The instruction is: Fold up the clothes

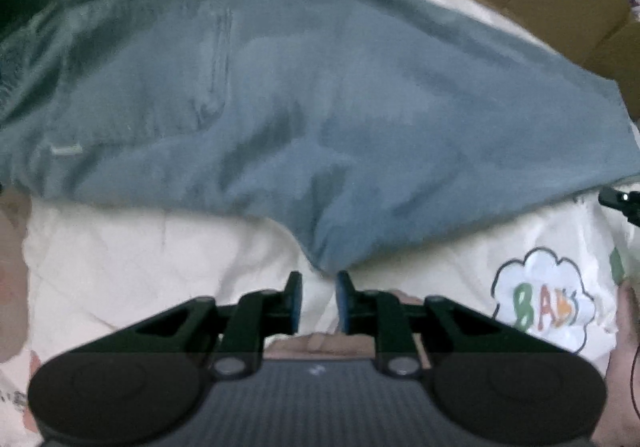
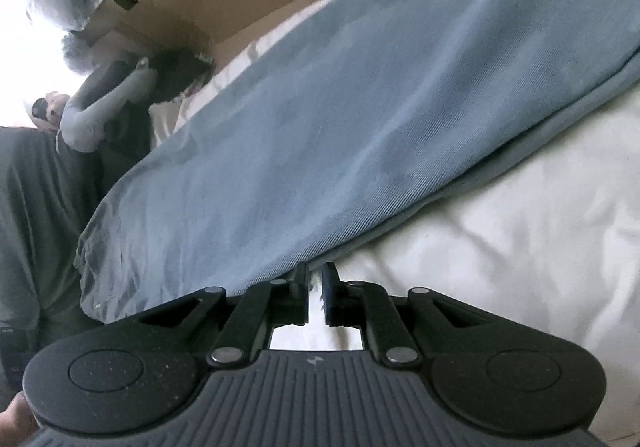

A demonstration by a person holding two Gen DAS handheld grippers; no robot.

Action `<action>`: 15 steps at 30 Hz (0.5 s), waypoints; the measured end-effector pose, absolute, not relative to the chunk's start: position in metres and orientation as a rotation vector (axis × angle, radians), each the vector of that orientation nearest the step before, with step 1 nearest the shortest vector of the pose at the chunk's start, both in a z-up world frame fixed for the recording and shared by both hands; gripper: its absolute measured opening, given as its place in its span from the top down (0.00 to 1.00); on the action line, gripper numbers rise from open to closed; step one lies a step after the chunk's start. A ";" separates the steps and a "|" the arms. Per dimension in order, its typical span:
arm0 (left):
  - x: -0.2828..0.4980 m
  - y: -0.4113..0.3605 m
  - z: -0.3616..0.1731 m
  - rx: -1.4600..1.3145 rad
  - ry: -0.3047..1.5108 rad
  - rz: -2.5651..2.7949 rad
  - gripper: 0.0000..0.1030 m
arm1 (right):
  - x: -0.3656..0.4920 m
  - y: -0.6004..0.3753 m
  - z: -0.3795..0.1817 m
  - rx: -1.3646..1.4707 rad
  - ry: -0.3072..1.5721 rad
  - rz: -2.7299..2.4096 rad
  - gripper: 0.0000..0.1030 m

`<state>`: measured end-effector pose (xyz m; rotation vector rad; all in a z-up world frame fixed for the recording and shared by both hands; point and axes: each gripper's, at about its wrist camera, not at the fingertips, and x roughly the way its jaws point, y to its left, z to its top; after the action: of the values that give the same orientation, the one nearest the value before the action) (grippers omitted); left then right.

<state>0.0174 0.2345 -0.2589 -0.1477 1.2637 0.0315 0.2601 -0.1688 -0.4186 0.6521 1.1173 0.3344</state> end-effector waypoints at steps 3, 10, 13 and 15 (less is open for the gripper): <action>0.027 0.233 -0.252 -0.141 1.217 0.040 0.81 | 0.262 -0.179 -0.411 0.649 1.080 0.311 0.73; 0.063 0.218 -0.258 -0.098 1.139 0.001 0.81 | 0.275 -0.201 -0.399 0.579 1.013 0.237 0.69; 0.089 0.206 -0.267 -0.063 1.114 -0.024 0.78 | 0.281 -0.209 -0.397 0.519 0.988 0.192 0.68; 0.105 0.201 -0.273 -0.050 1.098 -0.020 0.68 | 0.285 -0.212 -0.395 0.462 0.969 0.165 0.67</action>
<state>0.1046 0.2005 -0.2734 -0.0501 1.0985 -0.0205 0.2855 -0.2118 -0.3952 0.4625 0.9691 0.1648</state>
